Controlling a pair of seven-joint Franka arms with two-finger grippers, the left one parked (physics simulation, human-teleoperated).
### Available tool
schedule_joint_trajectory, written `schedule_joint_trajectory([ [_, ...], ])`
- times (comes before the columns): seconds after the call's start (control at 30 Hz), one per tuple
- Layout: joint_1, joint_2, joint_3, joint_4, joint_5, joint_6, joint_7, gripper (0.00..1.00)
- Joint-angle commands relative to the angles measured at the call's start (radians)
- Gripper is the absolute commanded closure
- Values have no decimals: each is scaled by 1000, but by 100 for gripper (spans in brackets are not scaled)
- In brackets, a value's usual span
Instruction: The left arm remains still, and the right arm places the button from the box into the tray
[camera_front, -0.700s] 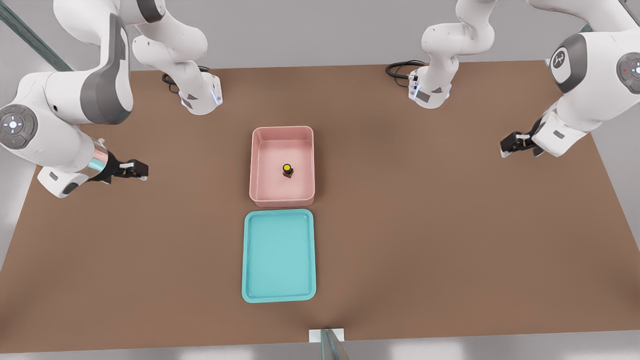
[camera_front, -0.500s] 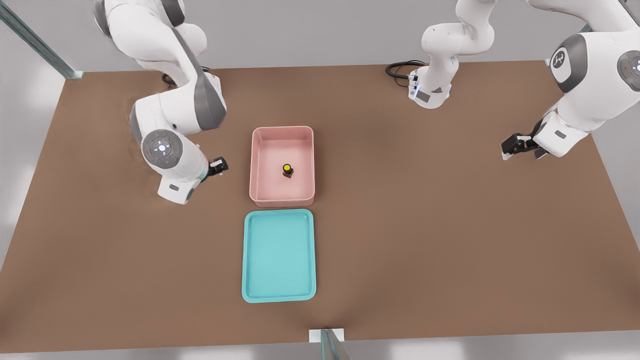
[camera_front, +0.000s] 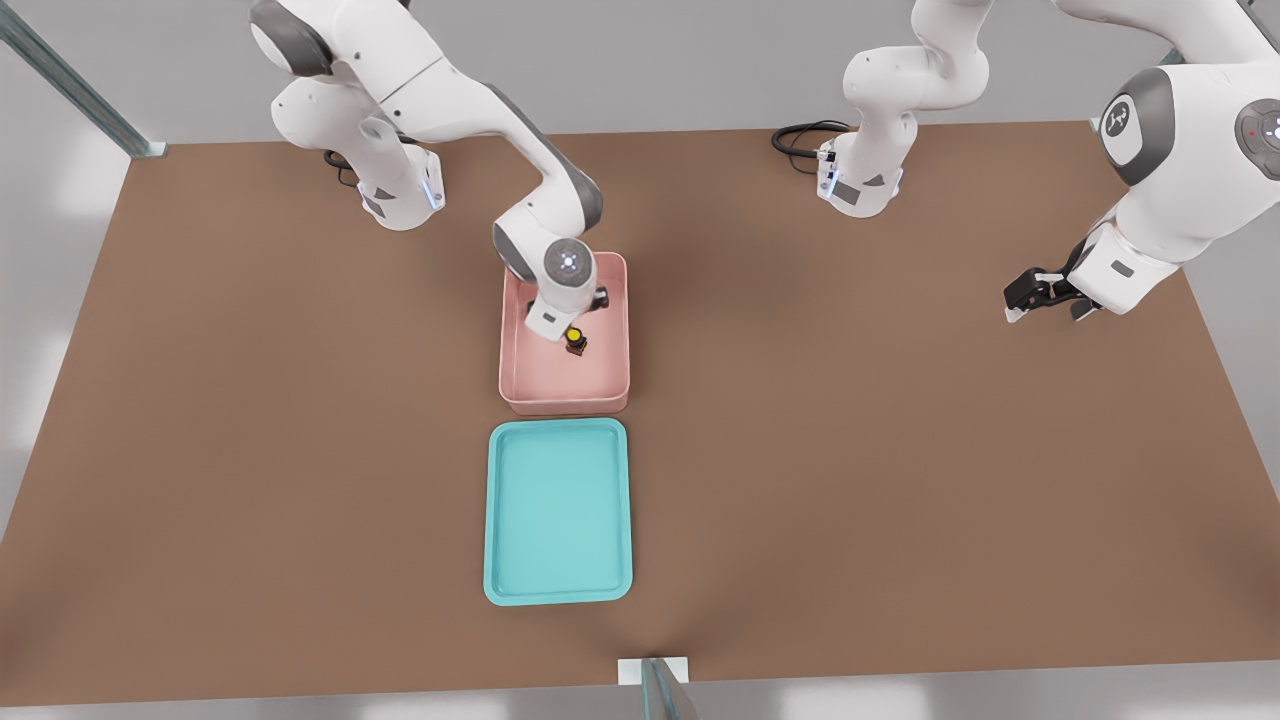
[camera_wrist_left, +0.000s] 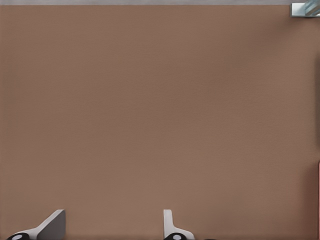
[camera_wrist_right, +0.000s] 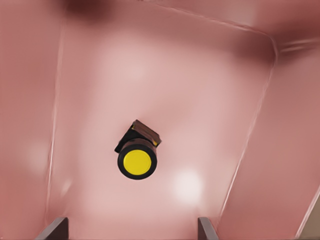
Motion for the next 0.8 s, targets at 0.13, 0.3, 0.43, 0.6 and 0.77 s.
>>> schedule_joint_trajectory([
  [0.13,-18,29,-7,-12,-56,205,731,3],
  [0.3,-15,64,-9,-63,-41,345,737,3],
  [0.43,-8,95,-9,-68,-40,366,739,4],
  [0.6,-8,107,-9,-95,-44,366,730,4],
  [0.77,1,123,-7,-94,-44,377,730,27],
])
